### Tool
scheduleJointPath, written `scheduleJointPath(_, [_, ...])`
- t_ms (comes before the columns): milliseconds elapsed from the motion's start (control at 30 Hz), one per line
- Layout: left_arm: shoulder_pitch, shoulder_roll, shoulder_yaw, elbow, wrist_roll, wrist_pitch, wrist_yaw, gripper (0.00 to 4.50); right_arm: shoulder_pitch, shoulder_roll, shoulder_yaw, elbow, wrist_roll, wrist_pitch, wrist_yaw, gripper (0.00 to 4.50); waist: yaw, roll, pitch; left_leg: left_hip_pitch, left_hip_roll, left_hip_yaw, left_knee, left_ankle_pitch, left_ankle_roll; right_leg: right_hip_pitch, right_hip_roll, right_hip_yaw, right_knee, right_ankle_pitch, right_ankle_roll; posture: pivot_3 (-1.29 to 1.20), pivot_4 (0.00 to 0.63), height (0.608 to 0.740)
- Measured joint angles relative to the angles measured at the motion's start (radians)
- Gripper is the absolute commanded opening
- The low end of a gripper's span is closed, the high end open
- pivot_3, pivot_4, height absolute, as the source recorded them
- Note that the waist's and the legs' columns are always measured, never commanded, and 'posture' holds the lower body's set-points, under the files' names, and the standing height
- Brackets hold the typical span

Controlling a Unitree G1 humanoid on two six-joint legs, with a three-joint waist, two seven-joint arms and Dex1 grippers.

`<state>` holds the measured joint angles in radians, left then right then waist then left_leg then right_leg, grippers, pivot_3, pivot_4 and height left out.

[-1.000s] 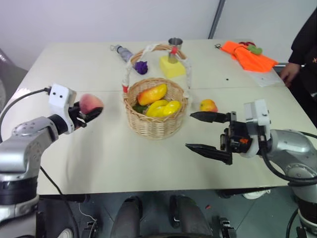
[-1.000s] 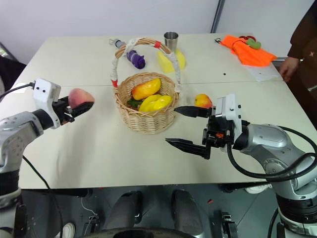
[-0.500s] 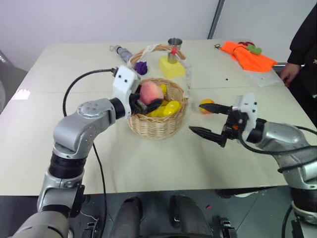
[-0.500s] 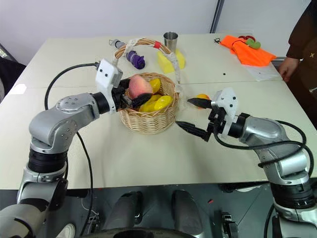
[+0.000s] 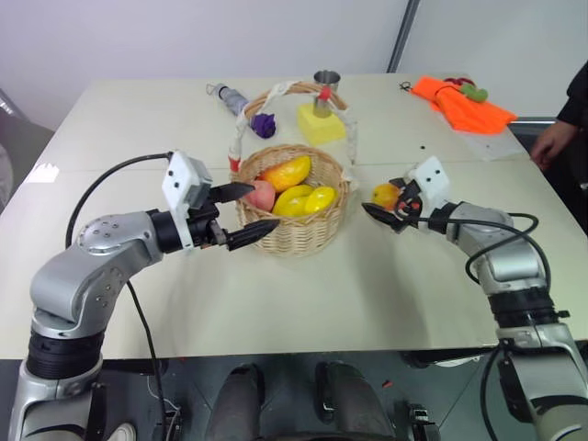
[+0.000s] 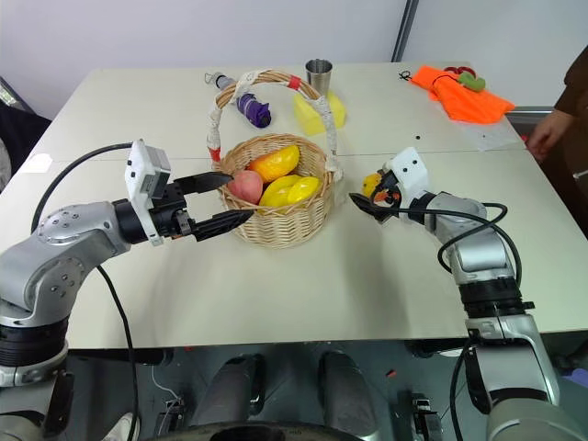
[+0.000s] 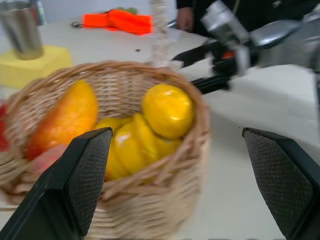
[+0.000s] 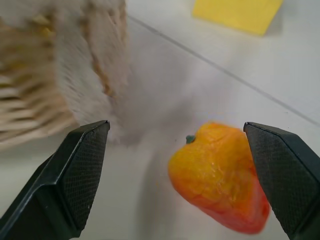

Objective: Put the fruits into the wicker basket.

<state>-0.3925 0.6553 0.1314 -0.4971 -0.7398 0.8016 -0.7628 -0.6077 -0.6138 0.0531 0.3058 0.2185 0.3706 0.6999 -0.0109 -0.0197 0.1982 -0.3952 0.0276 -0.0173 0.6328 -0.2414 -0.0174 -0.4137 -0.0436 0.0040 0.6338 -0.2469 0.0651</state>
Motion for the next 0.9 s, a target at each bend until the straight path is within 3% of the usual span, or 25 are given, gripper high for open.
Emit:
scheduleJointPath(200, [0.01, -0.005, 0.0, -0.052, -0.059, 0.013, 0.018, 4.44, -0.072, 0.014, 0.014, 0.221, -0.08, -0.076, 0.013, 4.5, -0.002, 0.0, 0.0, 0.001, 0.0, 0.0, 0.0, 0.0, 0.0, 0.001, 0.0, 0.001, 0.0, 0.002, 0.003, 0.0, 0.15, 0.74])
scheduleJointPath(300, [0.017, -0.006, -0.002, -0.057, -0.073, 0.02, 0.031, 4.5, -0.072, 0.029, 0.015, 0.266, -0.088, -0.095, 0.019, 3.57, -0.006, 0.0, 0.0, 0.001, 0.0, 0.0, -0.001, 0.0, 0.0, 0.0, 0.001, 0.001, 0.0, 0.002, 0.003, 0.0, 0.15, 0.74])
scheduleJointPath(400, [0.025, -0.003, -0.002, -0.067, -0.091, 0.025, 0.035, 4.5, -0.073, 0.029, 0.011, 0.27, -0.098, -0.113, 0.009, 2.08, -0.006, 0.0, 0.0, 0.002, 0.0, 0.0, -0.001, 0.0, 0.0, 0.001, 0.001, 0.002, 0.001, 0.002, 0.003, 0.0, 0.15, 0.74])
scheduleJointPath(533, [0.045, 0.015, -0.002, -0.067, -0.1, 0.026, 0.029, 4.5, -0.064, 0.028, -0.011, 0.241, -0.098, -0.131, -0.01, 2.08, -0.005, 0.0, 0.0, 0.002, 0.0, 0.0, -0.001, 0.0, 0.0, 0.001, 0.001, 0.002, 0.001, 0.002, 0.003, 0.0, 0.15, 0.74])
scheduleJointPath(767, [0.167, 0.081, 0.03, -0.018, -0.057, -0.043, -0.028, 4.5, 0.11, -0.056, -0.107, -0.106, -0.037, -0.094, 0.035, 2.08, -0.001, 0.0, 0.0, 0.002, 0.0, 0.0, -0.002, 0.0, 0.0, 0.0, 0.001, 0.002, 0.0, 0.001, 0.003, 0.0, 0.15, 0.74])
scheduleJointPath(900, [0.215, 0.103, 0.071, 0.032, -0.03, -0.088, -0.053, 4.5, 0.251, -0.124, -0.183, -0.337, 0.072, -0.034, 0.127, 2.08, 0.0, 0.0, 0.0, 0.002, 0.001, 0.001, -0.001, 0.0, 0.0, 0.0, 0.001, 0.002, 0.0, 0.0, 0.0, 0.0, 0.15, 0.74])
